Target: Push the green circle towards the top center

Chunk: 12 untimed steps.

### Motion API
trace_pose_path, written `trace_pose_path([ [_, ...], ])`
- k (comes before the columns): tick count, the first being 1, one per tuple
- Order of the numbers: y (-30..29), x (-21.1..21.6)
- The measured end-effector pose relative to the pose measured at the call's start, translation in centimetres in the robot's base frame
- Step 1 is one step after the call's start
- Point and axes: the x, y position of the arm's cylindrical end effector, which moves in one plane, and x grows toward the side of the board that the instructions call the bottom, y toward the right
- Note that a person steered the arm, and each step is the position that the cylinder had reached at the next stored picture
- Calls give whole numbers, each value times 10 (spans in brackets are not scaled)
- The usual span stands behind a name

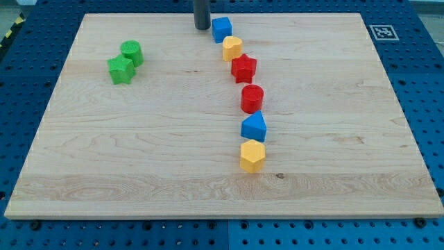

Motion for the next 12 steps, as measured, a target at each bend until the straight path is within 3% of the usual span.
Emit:
trace_pose_path([
  [3, 33, 2],
  [4, -16, -1],
  [6, -178, -3],
  [7, -211, 20],
  [9, -204, 94],
  [12, -120, 123],
])
